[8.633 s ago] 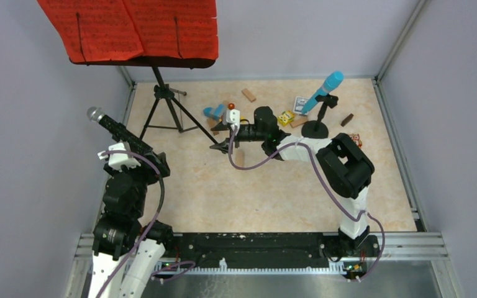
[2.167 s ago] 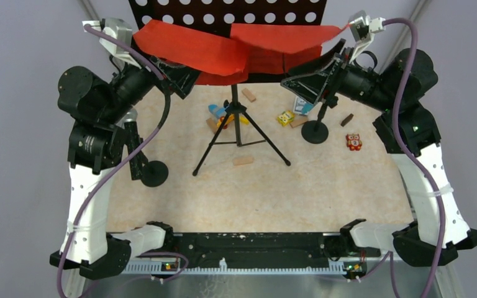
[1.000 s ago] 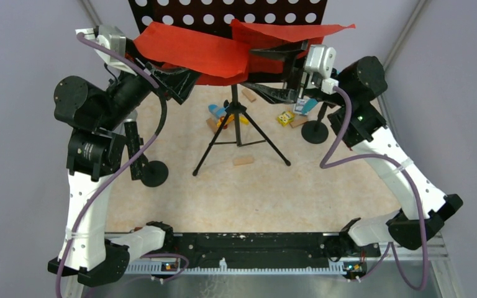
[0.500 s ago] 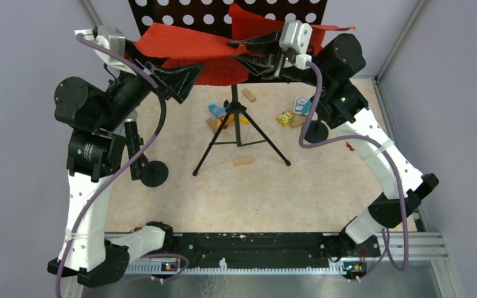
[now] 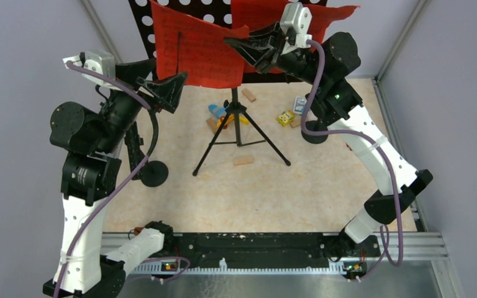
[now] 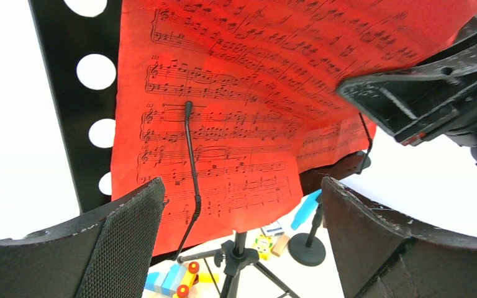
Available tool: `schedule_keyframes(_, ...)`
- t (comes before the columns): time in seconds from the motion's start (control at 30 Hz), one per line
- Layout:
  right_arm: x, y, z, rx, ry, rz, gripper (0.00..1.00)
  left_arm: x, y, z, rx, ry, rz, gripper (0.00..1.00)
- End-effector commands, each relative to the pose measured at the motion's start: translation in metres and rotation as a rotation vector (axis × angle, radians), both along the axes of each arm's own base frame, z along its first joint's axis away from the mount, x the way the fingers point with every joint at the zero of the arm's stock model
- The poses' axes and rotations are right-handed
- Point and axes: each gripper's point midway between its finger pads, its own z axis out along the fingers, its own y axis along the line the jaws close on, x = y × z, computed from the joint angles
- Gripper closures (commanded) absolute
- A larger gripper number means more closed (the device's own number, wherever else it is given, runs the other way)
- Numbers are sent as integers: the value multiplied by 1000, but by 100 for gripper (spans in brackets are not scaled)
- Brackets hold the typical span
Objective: Pack up the instrument practice props
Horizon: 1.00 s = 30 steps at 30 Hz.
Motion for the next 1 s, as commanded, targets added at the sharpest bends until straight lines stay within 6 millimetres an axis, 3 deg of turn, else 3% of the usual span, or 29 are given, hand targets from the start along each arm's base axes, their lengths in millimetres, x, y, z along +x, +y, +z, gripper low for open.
schedule_keyframes(0.0,-14,-9,34,96,-9,18,100,27,9,-11,-15,57,94,1)
schedule_keyframes(0.1,-17,-10,34,93,-12,28,100,45,17,-18,-28,128,165,4)
schedule_keyframes(0.23,-21,-10,33,85,-13,37,100,66,10,-31,8,209,159,10)
schedule_keyframes(0.5,-24,-10,29,73,-13,45,100,81,6,-36,10,237,165,25)
schedule_keyframes(0.7,-28,-12,29,74,-15,53,100,80,5,-30,1,212,154,53)
schedule_keyframes(0.9,-32,-15,34,92,-10,48,100,71,8,-20,-2,138,154,96)
schedule_keyframes(0.97,-35,-19,39,109,-6,42,100,67,10,-19,-2,115,160,100)
